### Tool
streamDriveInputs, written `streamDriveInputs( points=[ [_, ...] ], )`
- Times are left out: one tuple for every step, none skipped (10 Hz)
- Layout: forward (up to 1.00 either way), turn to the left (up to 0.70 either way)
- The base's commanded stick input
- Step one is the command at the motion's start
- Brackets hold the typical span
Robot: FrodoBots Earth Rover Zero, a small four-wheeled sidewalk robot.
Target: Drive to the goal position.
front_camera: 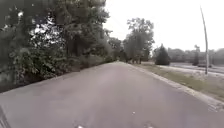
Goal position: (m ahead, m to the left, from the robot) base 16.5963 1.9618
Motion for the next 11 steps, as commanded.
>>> streamDriveInputs(
  points=[
    [1.00,-0.07],
    [1.00,-0.07],
    [1.00,-0.07],
    [1.00,-0.07],
    [1.00,-0.07],
    [1.00,-0.07],
    [1.00,-0.07],
    [1.00,-0.05],
    [1.00,-0.03],
    [1.00,-0.02],
    [1.00,-0.02]
  ],
)
